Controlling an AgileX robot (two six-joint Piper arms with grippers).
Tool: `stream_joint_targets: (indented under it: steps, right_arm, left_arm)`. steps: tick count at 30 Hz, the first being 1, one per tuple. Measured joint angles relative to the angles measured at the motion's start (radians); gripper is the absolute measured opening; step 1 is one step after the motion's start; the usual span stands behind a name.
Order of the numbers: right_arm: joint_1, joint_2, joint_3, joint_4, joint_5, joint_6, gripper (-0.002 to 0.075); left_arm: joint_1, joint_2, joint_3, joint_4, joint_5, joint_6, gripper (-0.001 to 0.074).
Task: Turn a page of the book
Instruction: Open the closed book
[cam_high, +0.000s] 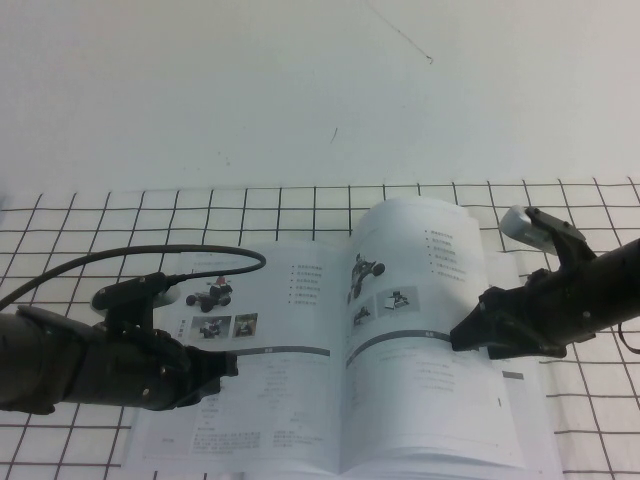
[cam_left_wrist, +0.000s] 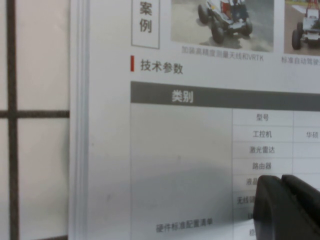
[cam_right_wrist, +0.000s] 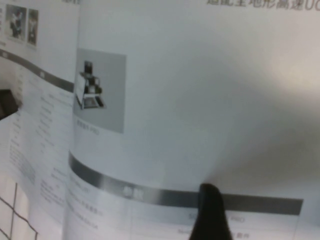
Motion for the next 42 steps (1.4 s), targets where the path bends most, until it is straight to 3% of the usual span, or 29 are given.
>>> stream_joint_targets:
  steps: [42]
  right_arm:
    - [0.000,0.000,0.000,0.353,0.312,-0.319,0.0470]
  left_arm:
    - [0.000,0.002,0.000,-0.008,0.000,0.005,-0.0002]
